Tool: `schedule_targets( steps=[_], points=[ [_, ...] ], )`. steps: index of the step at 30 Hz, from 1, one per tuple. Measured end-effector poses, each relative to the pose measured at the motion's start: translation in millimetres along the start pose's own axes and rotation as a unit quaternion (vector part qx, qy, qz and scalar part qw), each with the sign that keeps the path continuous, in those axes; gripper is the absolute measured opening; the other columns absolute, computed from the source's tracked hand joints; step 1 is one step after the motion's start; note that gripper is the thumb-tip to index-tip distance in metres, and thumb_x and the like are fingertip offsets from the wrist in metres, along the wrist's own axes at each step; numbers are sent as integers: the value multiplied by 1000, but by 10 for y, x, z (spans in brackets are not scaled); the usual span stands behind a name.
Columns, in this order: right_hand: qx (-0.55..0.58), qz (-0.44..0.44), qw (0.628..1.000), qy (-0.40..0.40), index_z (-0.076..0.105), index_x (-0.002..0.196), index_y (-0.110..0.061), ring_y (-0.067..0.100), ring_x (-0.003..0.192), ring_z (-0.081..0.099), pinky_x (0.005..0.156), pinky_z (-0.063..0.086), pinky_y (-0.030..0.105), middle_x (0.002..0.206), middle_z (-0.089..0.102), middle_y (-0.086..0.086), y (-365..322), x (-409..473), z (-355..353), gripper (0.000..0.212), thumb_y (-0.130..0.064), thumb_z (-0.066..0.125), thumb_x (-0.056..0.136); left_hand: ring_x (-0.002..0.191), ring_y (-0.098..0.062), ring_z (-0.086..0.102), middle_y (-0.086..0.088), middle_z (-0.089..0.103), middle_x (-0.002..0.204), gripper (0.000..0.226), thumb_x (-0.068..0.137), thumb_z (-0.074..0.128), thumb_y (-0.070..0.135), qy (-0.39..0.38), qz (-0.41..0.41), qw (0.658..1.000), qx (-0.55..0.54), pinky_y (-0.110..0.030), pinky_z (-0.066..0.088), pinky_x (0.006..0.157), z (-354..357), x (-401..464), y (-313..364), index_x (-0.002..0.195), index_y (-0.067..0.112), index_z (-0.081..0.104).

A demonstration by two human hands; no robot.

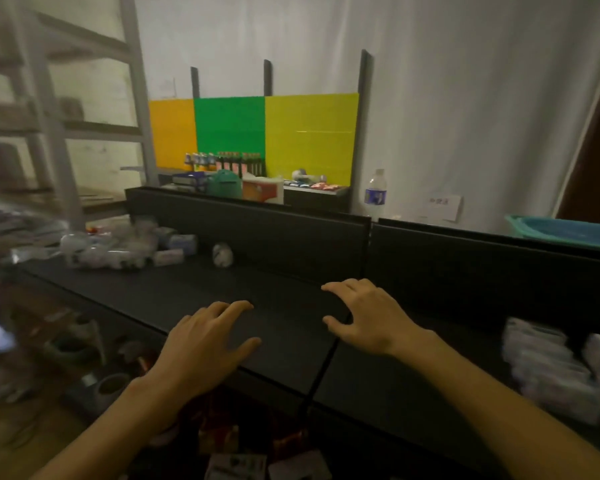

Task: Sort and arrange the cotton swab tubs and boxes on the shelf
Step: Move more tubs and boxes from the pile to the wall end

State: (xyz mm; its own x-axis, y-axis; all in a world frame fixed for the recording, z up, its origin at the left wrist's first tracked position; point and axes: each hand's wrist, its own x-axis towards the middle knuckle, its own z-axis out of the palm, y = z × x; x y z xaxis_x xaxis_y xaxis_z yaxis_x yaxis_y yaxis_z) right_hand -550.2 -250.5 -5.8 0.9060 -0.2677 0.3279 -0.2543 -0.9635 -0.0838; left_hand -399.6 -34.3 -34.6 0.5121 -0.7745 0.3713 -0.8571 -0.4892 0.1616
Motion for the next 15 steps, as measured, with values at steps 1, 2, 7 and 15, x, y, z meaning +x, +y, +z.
schedule_targets(
  steps=[1,2,7,15],
  points=[
    [2,-8,1000,-3,30,144,-29,17,129,39,106,36,34,142,43,-1,-61,116,64,61,-47,53,91,119,-10,47,10,41,140,63,84,44,65,4,-14,1000,2,-28,41,96,-5,-14,-137,140,42,25],
    [2,-16,1000,-6,31,144,-30,17,129,40,105,37,34,141,43,-1,-107,225,128,61,-48,53,91,119,-10,47,10,41,140,63,84,44,65,8,-26,1000,6,-28,41,95,-4,-17,-261,140,42,26],
    [9,-38,999,-26,32,143,-30,17,127,42,103,38,34,140,45,-1,-184,793,413,60,-49,53,90,118,-12,48,8,42,139,63,85,45,65,-1,-71,997,17,-28,42,93,99,103,-767,140,39,29],
    [48,-41,997,-38,32,143,-33,16,124,45,101,42,33,137,47,-2,-177,1855,832,61,-48,56,89,114,-11,51,7,41,140,59,87,47,60,-29,-123,991,35,-29,43,96,235,622,-1496,139,39,29]
  ],
)
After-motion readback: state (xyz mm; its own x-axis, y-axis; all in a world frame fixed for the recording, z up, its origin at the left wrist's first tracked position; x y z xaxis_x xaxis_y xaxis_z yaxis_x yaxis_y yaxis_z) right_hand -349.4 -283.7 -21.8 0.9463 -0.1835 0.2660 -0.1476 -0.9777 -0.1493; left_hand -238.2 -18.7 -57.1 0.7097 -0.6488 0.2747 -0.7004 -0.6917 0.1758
